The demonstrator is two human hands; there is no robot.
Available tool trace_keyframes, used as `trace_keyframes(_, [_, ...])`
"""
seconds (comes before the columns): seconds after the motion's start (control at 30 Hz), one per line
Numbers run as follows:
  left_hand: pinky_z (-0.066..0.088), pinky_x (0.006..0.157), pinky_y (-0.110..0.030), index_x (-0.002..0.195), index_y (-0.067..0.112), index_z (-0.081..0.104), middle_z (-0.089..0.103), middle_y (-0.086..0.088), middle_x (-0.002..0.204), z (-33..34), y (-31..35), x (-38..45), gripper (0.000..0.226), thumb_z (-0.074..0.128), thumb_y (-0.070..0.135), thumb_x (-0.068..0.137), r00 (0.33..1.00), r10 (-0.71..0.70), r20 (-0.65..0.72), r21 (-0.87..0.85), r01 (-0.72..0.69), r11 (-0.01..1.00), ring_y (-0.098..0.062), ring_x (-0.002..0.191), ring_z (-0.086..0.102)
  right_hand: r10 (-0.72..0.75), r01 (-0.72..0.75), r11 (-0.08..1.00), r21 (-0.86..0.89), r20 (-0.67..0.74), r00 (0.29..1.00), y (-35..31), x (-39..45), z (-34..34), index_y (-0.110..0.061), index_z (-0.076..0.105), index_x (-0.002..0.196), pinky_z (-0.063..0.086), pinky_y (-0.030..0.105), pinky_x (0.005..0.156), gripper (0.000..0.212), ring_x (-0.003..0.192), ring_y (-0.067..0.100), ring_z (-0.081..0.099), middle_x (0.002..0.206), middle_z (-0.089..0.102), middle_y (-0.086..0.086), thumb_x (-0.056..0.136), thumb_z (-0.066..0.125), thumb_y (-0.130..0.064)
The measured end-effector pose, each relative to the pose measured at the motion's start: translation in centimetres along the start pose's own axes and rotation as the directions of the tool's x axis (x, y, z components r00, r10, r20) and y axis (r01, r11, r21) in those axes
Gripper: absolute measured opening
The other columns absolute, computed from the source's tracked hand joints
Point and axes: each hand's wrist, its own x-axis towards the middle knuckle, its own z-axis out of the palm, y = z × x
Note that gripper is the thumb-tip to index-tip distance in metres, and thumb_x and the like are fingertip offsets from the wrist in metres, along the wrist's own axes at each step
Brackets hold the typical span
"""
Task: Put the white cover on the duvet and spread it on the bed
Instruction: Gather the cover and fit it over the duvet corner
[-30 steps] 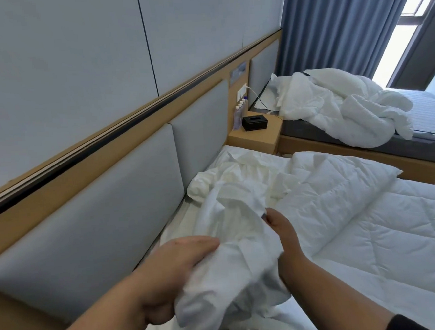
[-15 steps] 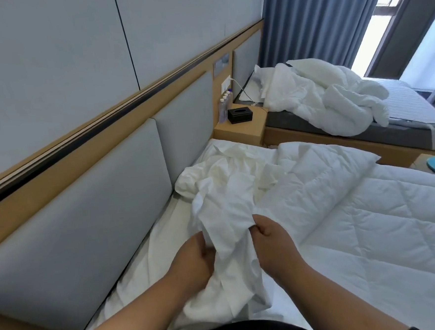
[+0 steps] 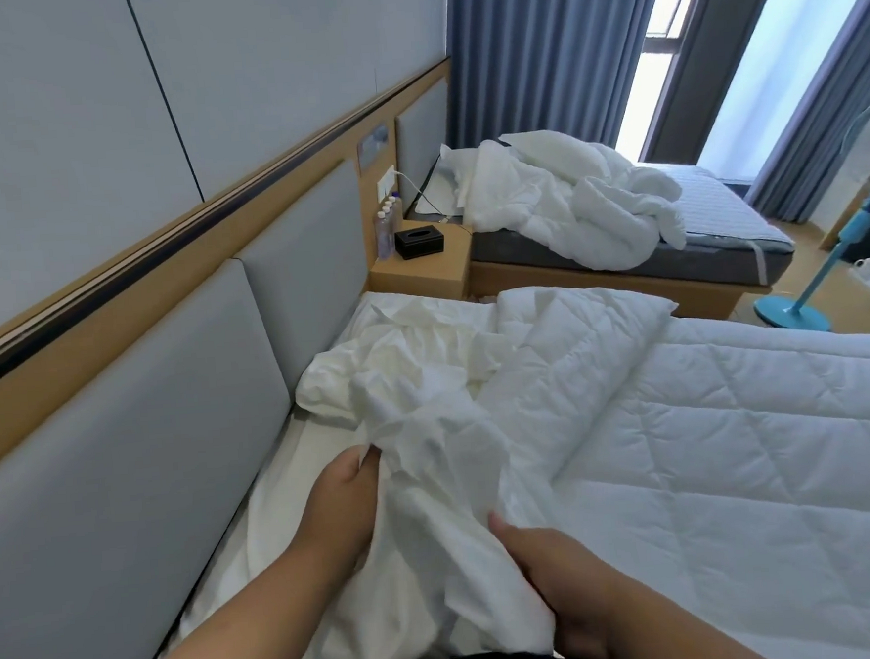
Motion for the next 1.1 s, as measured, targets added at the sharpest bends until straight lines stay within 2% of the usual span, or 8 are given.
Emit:
trace_keyframes(0.13, [0.049, 0.068, -0.029, 0.056, 0.033, 0.063, 0.065, 0.013, 0.064, 0.3, 0.3, -1.5, 0.051, 0.046, 0.035, 0.104, 0.997, -0.020, 0.077, -0.011, 0.021, 1.000, -0.005, 0.064, 0.061, -0.198, 0.100, 0.949, -0.299, -0.320, 0.926, 1.0, 2.7, -1.7, -0.026, 0.067, 0.106, 0.056, 0.030, 0.073, 0.033, 0.085, 0.015, 0.071, 0.099, 0.073, -0.002, 0.086, 0.070, -0.052])
trace_keyframes(0.27, [0.053, 0.072, -0.026, 0.075, 0.032, 0.074, 0.076, 0.009, 0.085, 0.5, 0.7, -2.7, 0.039, 0.048, 0.044, 0.102, 0.991, -0.018, 0.135, -0.028, 0.022, 0.999, -0.008, 0.079, 0.071, -0.354, 0.229, 0.810, -0.539, -0.140, 0.925, -0.6, 3.6, 0.2, -0.041, 0.070, 0.096, 0.054, 0.024, 0.085, 0.007, 0.090, -0.003, 0.067, 0.096, 0.072, -0.022, 0.091, 0.066, -0.038])
trace_keyframes(0.43, [0.058, 0.086, -0.038, 0.089, 0.027, 0.076, 0.077, 0.001, 0.095, -0.3, 1.7, -4.6, 0.037, 0.047, 0.047, 0.101, 0.993, -0.015, 0.117, -0.094, 0.026, 0.995, -0.020, 0.093, 0.073, -0.370, 0.226, 0.807, -0.545, -0.169, 0.914, -1.8, 7.6, 0.2, -0.009, 0.066, 0.092, 0.053, 0.035, 0.078, 0.051, 0.080, 0.017, 0.064, 0.082, 0.070, 0.001, 0.075, 0.067, -0.057])
trace_keyframes(0.7, [0.036, 0.056, -0.015, 0.063, 0.017, 0.048, 0.041, 0.005, 0.062, -3.1, 8.3, -11.3, 0.047, 0.055, 0.059, 0.082, 0.886, 0.360, 0.291, -0.071, -0.355, 0.932, -0.007, 0.057, 0.041, -0.536, 0.231, 0.521, -0.822, -0.104, 0.838, -6.7, 10.3, 0.6, -0.005, 0.068, 0.093, 0.051, 0.037, 0.078, 0.025, 0.087, 0.028, 0.065, 0.089, 0.070, 0.011, 0.098, 0.054, -0.025])
trace_keyframes(0.83, [0.046, 0.075, -0.031, 0.086, -0.002, 0.068, 0.064, -0.009, 0.085, -2.7, 6.2, -11.8, 0.055, 0.062, 0.052, 0.087, 0.913, 0.073, 0.401, -0.203, 0.011, 0.979, -0.020, 0.079, 0.060, -0.618, 0.246, 0.504, -0.828, -0.147, 0.772, -8.5, 11.2, 0.7, 0.011, 0.060, 0.096, 0.035, 0.036, 0.061, 0.024, 0.077, 0.037, 0.056, 0.093, 0.063, 0.026, 0.094, 0.054, -0.012])
trace_keyframes(0.93, [0.053, 0.081, -0.034, 0.098, 0.003, 0.079, 0.074, -0.017, 0.103, -2.4, 2.1, -8.9, 0.029, 0.062, 0.027, 0.096, 0.868, -0.324, 0.376, -0.307, 0.447, 0.840, -0.029, 0.090, 0.072, -0.609, 0.274, 0.594, -0.756, -0.201, 0.767, -7.7, 10.0, 0.4, -0.006, 0.060, 0.097, 0.041, 0.023, 0.062, 0.007, 0.078, 0.017, 0.056, 0.087, 0.061, 0.001, 0.092, 0.058, -0.011])
trace_keyframes(1.03, [0.053, 0.079, -0.035, 0.094, 0.009, 0.079, 0.075, -0.015, 0.102, -2.8, -0.5, -5.9, 0.019, 0.065, 0.021, 0.091, 0.878, -0.450, 0.164, -0.022, 0.459, 0.888, -0.025, 0.088, 0.070, -0.597, 0.360, 0.651, -0.668, -0.159, 0.786, -5.6, 8.3, 0.4, -0.022, 0.056, 0.098, 0.041, 0.018, 0.065, 0.012, 0.083, 0.006, 0.057, 0.092, 0.061, -0.011, 0.093, 0.061, -0.013])
trace_keyframes(1.1, [0.054, 0.080, -0.031, 0.093, 0.020, 0.070, 0.071, -0.001, 0.096, -2.8, -1.2, -4.2, 0.009, 0.063, 0.025, 0.092, 0.963, -0.265, -0.046, 0.219, 0.269, 0.938, -0.015, 0.087, 0.067, -0.570, 0.373, 0.684, -0.627, -0.140, 0.810, -4.4, 7.7, 1.0, -0.026, 0.058, 0.095, 0.047, 0.025, 0.067, 0.010, 0.083, 0.011, 0.063, 0.089, 0.067, -0.008, 0.094, 0.060, -0.017])
